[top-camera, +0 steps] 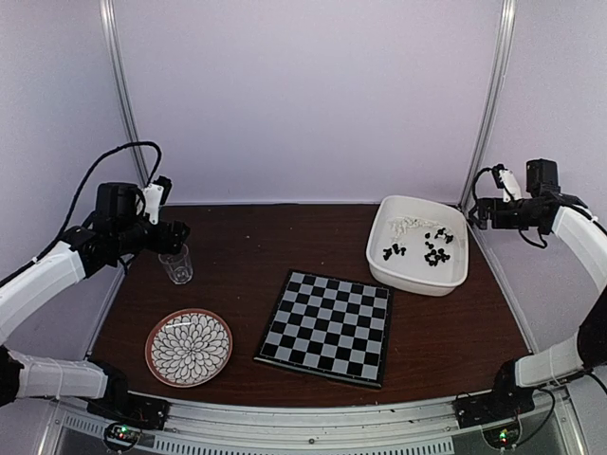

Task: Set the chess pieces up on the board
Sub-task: Move the storage box to the corner of the board.

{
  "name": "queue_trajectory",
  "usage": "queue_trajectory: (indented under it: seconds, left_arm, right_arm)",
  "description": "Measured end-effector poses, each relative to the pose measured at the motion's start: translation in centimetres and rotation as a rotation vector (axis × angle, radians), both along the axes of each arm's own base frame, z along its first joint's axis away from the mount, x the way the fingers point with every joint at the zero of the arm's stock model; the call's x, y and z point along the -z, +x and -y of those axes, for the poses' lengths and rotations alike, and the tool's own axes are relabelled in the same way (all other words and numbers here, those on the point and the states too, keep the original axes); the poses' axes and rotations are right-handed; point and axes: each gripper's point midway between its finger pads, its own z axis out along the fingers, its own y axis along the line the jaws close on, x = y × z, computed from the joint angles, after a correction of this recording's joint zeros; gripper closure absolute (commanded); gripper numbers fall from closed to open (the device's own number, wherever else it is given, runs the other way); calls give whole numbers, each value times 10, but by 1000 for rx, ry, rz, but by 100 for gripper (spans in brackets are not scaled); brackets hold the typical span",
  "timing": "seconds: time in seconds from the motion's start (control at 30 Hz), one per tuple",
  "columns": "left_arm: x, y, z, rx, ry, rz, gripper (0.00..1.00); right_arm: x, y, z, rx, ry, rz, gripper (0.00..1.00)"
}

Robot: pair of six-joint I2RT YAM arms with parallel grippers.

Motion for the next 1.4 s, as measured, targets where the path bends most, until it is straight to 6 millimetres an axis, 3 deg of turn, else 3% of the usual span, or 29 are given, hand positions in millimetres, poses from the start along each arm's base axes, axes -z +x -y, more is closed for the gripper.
queue_trajectory:
  seconds: [0.23, 0.4, 0.5, 0.63, 0.7, 0.93, 1.17, 1.4]
  left_arm:
    - [0, -11, 32, 173, -76, -24, 16]
    - [12, -18, 62, 298, -101, -88, 15]
    - [21, -25, 88, 378, -91, -152, 14]
    - [35, -31, 123, 467, -61, -240, 12]
    - [44, -32, 134, 487, -55, -280, 4]
    - [93, -15, 169, 410, -61, -484, 3]
    - [106, 43, 222, 242, -119, -506, 6]
    - [146, 91, 248, 118, -110, -525, 7]
  right_arm:
    - [-6, -12, -39, -261, -20, 4, 2]
    - [-8, -31, -88, -521, -118, -5, 7]
    - [4, -45, -114, -659, -177, -36, 10]
    - [34, -67, -154, -874, -314, -118, 12]
    - [49, -75, -166, -953, -371, -157, 15]
    - [93, -72, -168, -1073, -453, -332, 23]
    - [133, -63, -165, -1111, -489, -469, 27]
    - [149, -59, -156, -1114, -538, -519, 32]
